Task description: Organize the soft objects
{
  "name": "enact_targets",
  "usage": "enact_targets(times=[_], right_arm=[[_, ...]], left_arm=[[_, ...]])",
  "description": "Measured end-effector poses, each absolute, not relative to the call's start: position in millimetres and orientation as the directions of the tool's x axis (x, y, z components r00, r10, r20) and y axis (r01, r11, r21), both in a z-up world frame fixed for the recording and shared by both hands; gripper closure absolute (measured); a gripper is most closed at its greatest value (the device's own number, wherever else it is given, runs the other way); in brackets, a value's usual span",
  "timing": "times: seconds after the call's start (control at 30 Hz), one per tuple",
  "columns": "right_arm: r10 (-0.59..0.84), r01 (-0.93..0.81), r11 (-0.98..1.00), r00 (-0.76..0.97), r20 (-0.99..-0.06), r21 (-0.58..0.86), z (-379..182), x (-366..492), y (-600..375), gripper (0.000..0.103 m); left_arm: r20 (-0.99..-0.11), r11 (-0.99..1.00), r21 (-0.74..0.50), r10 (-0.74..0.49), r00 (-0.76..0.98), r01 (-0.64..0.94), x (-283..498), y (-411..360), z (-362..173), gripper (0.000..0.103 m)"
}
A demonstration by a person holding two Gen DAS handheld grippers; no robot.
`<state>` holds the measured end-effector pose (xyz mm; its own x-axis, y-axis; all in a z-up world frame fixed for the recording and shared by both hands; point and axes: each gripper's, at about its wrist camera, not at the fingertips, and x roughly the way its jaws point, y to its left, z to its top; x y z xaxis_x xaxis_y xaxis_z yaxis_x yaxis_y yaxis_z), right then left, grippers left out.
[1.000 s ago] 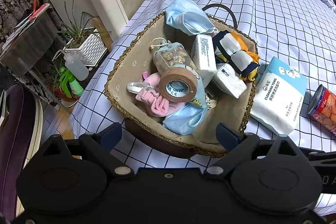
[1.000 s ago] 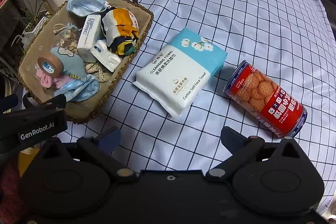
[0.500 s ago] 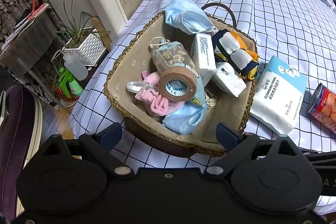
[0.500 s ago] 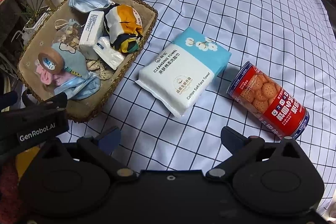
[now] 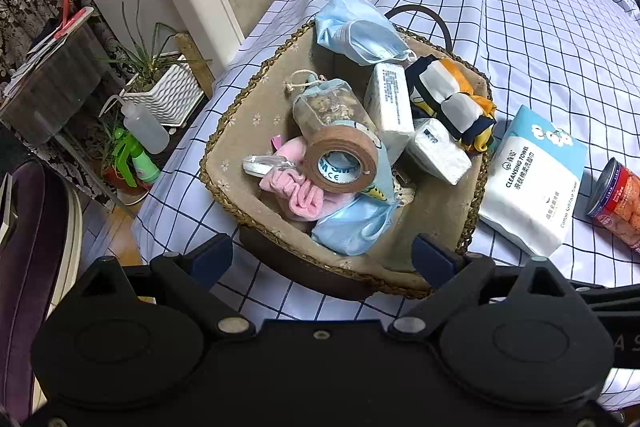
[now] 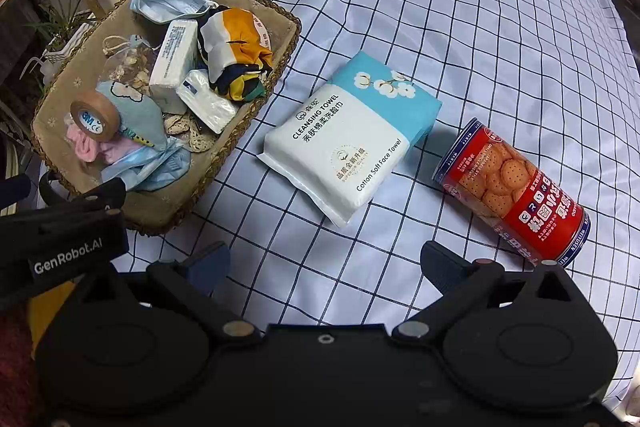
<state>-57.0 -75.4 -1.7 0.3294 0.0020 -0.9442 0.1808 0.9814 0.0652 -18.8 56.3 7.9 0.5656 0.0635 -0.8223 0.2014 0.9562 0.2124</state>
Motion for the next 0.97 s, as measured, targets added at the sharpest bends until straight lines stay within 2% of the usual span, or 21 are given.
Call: enact_targets(times=[0.97], right_arm=[[-0.002,0.174,0.983,0.333,-0.943,0.059,-2.0,-57.0,-73.8,0.001]], left_arm=[[-0.821,0.954,0.223,0.073,0.566,0.200,-17.9,57.4,7.6,0.009]])
